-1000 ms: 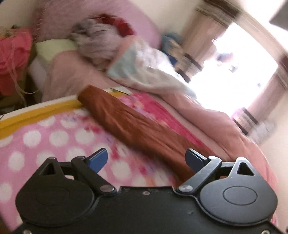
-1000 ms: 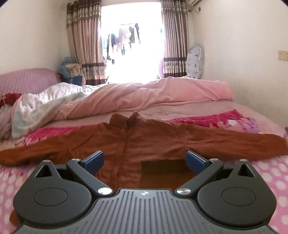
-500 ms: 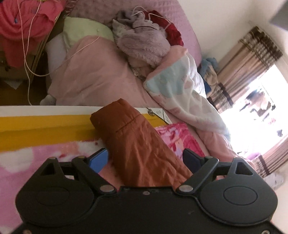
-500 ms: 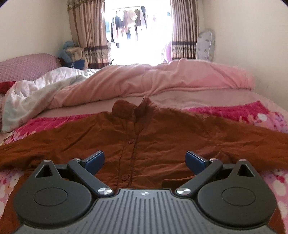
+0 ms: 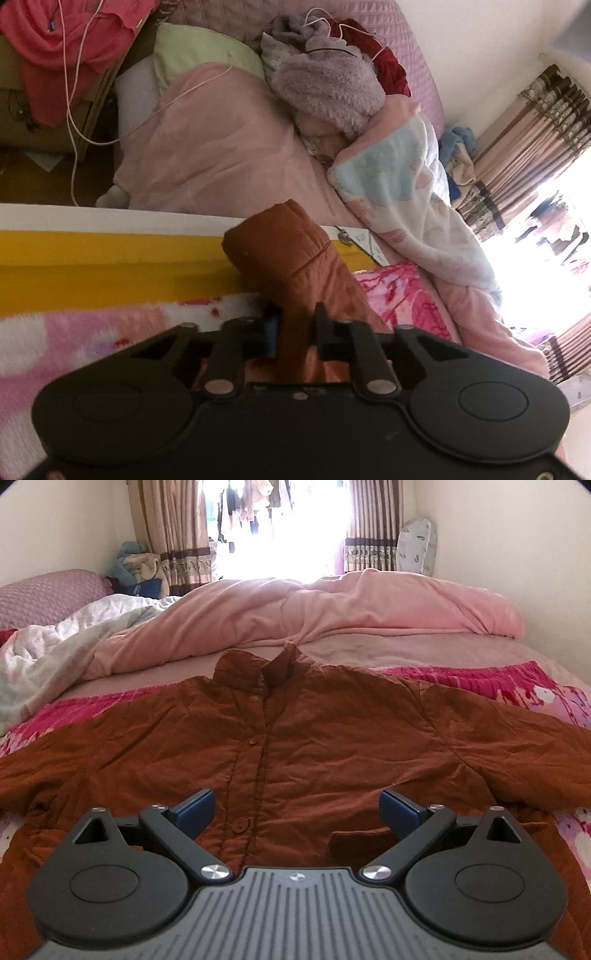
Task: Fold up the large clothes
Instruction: 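Reach to the jacket sleeve and close the left tool on its cuff, then carry the sleeve across the jacket body and open the left tool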
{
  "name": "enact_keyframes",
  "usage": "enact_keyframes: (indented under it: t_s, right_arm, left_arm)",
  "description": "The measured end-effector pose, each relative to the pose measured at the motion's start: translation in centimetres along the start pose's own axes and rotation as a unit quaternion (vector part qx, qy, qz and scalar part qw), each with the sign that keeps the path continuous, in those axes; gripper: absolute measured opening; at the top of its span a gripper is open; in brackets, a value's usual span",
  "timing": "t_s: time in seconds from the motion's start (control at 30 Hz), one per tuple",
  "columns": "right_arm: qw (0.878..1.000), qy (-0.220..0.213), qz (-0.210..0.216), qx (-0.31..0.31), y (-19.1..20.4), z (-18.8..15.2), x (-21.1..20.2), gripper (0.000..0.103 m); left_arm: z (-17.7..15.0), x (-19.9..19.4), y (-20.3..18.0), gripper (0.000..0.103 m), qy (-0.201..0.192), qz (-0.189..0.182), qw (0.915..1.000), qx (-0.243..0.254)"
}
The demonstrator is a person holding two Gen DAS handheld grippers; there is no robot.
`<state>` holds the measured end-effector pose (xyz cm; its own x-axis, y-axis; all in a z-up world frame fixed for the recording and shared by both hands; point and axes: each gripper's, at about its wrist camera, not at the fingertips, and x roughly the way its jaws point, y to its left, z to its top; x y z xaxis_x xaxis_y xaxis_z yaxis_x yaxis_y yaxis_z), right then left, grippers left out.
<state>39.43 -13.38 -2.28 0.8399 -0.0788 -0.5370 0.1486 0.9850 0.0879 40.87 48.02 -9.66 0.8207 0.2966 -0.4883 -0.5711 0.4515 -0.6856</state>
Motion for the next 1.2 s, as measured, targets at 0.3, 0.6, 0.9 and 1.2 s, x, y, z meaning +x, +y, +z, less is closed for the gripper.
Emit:
enact_keyframes:
  t_s: [0.3,0.6,0.9,1.2]
  right_arm:
    - [1.000,0.001,-0.010,0.017,-2.2,-0.5,-0.8,0.103]
    - [0.998,-0.010,-0.035,0.047,-6.2,-0.6,-3.0,0.103]
    - [0.998,-0.008,-0.021,0.066,-8.7,-0.9,-3.9,0.103]
    - [0.967,0.081,0.159,0.183,-9.9,0.1,4.9,0.088]
  left_arm:
    - [-0.8,-4.3,-8.1,0.005,-0.018,-0.087,0.9938,0.068]
    - [-14.4,-12.6,-25.1,0.005,0.093,-0.346,0.9142,0.190]
    - [-30.1,-13.5,-29.9,0.054,0.235,-0.373,0.8385,0.320]
    - [-20.1,-10.8,-20.7,0.054,0.152,-0.221,0.9137,0.305]
